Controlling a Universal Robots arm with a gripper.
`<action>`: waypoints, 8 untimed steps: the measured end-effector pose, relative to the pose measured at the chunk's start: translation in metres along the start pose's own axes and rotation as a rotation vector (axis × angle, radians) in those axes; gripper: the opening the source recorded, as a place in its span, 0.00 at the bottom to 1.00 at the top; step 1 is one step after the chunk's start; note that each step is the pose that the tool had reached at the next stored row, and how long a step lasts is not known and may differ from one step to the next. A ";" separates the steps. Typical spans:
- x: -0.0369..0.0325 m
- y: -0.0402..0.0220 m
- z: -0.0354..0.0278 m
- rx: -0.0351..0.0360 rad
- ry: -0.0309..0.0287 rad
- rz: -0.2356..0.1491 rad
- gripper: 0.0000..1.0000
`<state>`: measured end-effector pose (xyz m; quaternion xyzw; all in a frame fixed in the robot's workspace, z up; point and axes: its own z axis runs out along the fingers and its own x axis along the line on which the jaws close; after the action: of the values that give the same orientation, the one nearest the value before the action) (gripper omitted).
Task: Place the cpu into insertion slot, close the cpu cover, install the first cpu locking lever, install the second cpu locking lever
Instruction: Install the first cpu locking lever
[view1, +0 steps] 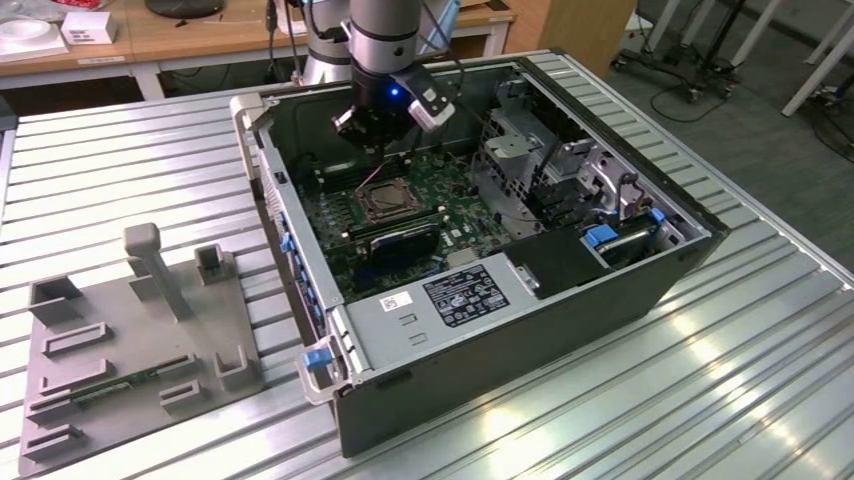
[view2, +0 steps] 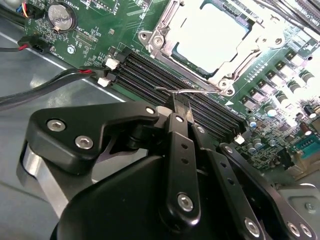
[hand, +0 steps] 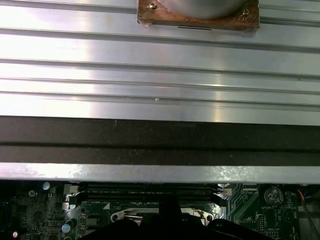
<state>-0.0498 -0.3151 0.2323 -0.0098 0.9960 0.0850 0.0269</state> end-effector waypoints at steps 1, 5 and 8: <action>0.0000 -0.0001 0.0005 -0.0001 -0.0001 0.000 0.11; 0.0002 -0.0006 0.0034 0.0002 0.0001 0.000 0.11; 0.0003 -0.0010 0.0055 0.0003 0.0001 0.000 0.11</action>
<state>-0.0498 -0.3151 0.2267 -0.0098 0.9960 0.0849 0.0268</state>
